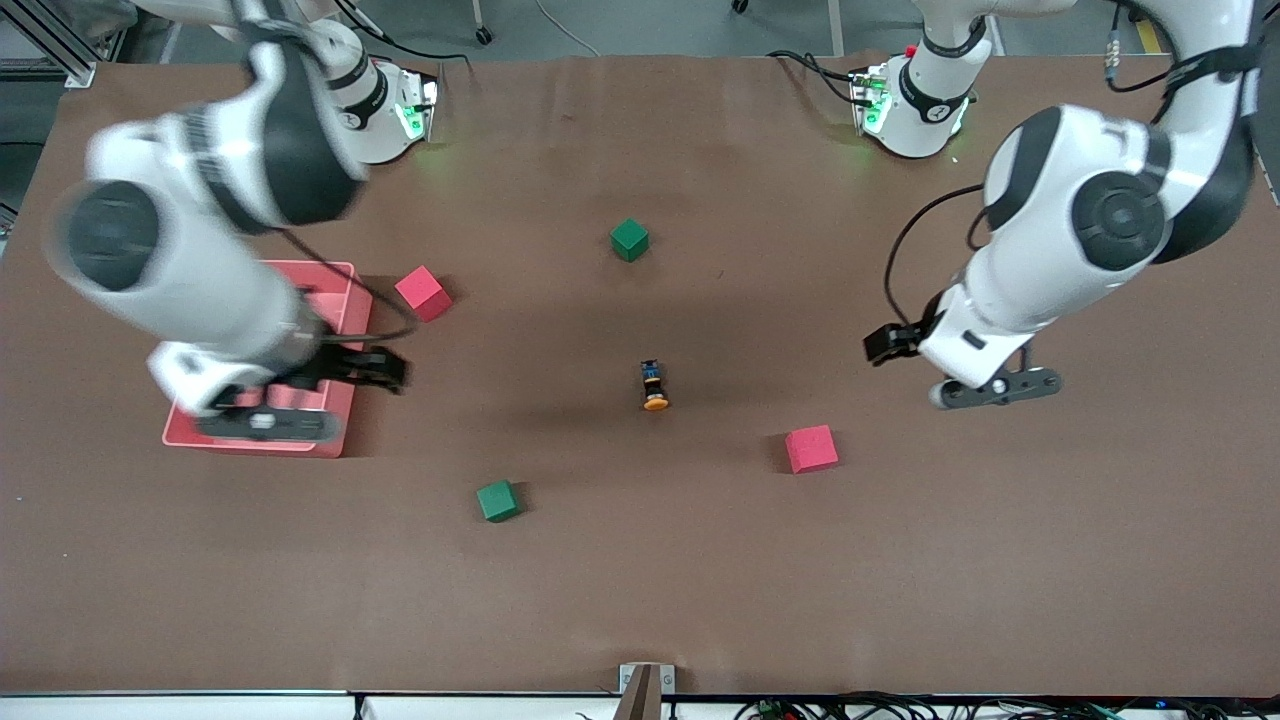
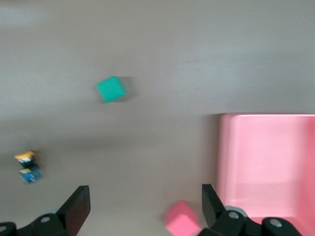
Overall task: Place and upright button with both arms
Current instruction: 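Withdraw the right gripper while the left gripper reaches the button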
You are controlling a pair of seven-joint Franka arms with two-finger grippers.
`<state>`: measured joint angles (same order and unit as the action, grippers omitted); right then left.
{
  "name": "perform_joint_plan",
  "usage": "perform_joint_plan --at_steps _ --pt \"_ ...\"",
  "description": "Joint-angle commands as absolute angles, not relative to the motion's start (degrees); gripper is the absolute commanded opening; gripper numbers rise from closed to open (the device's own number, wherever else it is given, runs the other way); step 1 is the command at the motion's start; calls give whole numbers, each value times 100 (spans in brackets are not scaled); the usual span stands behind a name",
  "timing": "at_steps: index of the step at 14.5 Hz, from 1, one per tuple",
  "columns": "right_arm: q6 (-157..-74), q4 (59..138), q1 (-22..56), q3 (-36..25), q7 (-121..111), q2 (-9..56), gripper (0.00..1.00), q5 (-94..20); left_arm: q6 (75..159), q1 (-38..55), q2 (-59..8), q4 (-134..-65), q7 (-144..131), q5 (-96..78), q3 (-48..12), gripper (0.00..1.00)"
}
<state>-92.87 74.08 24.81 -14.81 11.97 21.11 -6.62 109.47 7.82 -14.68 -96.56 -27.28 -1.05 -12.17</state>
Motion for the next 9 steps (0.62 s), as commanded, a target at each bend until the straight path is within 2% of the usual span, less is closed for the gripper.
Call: perform_joint_plan --at_steps 1,4,7,9 --pt "-9203 8251 1778 -1362 320 1268 100 -677 11565 1027 -1642 -9905 -3154 -79 -1204 100" --pt "-9063 8516 1136 -1362 -745 714 100 -520 12057 1422 -2143 -9888 -3838 201 -1204 100" --pt "-8685 8578 888 -1362 -756 353 100 -291 12418 1862 -2749 -9756 -4621 737 -1204 100" --pt "-8771 8989 783 -1362 -756 -42 100 -194 12437 2021 -3013 -9555 -4842 878 -1204 100"
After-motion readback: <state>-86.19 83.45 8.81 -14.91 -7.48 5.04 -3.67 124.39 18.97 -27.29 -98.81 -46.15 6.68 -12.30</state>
